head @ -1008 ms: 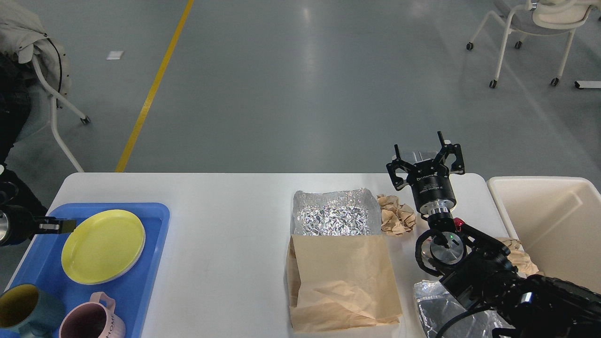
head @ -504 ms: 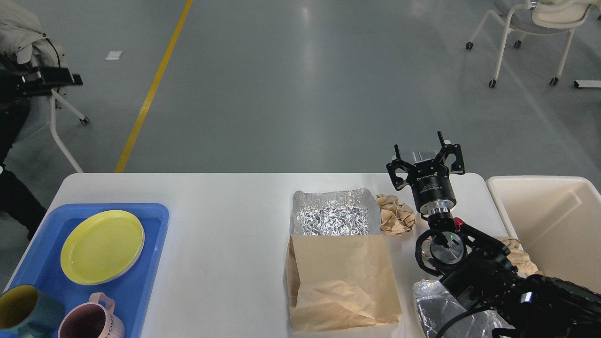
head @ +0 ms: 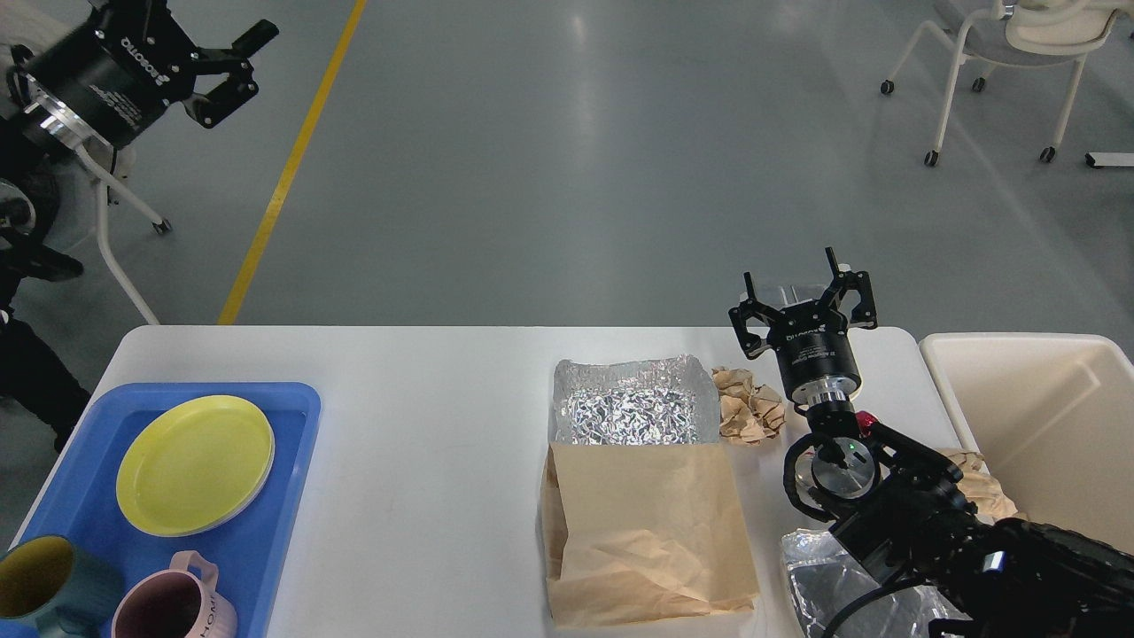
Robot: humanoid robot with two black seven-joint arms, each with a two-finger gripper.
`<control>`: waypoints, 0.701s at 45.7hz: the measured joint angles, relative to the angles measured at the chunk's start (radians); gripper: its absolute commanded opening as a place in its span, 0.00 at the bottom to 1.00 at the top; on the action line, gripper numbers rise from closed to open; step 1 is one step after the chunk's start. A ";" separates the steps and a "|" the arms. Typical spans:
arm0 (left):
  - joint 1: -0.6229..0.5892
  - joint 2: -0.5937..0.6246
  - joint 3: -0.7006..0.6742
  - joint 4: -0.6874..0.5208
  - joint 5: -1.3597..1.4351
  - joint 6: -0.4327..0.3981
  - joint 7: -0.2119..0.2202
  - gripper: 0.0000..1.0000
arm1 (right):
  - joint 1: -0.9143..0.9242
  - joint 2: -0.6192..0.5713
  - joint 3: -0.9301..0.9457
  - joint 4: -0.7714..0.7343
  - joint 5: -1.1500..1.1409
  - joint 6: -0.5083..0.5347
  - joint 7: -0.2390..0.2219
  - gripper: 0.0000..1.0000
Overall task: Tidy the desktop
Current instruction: 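Open the left gripper and raise it away from the tray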
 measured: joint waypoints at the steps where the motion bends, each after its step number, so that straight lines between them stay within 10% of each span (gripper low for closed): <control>1: 0.013 -0.008 -0.015 -0.007 0.000 0.000 0.000 0.96 | 0.000 0.000 0.000 0.000 0.000 0.000 0.000 1.00; 32: 0.290 -0.123 -0.165 -0.073 -0.004 -0.001 0.000 0.97 | 0.000 0.000 0.000 -0.002 0.000 -0.001 0.000 1.00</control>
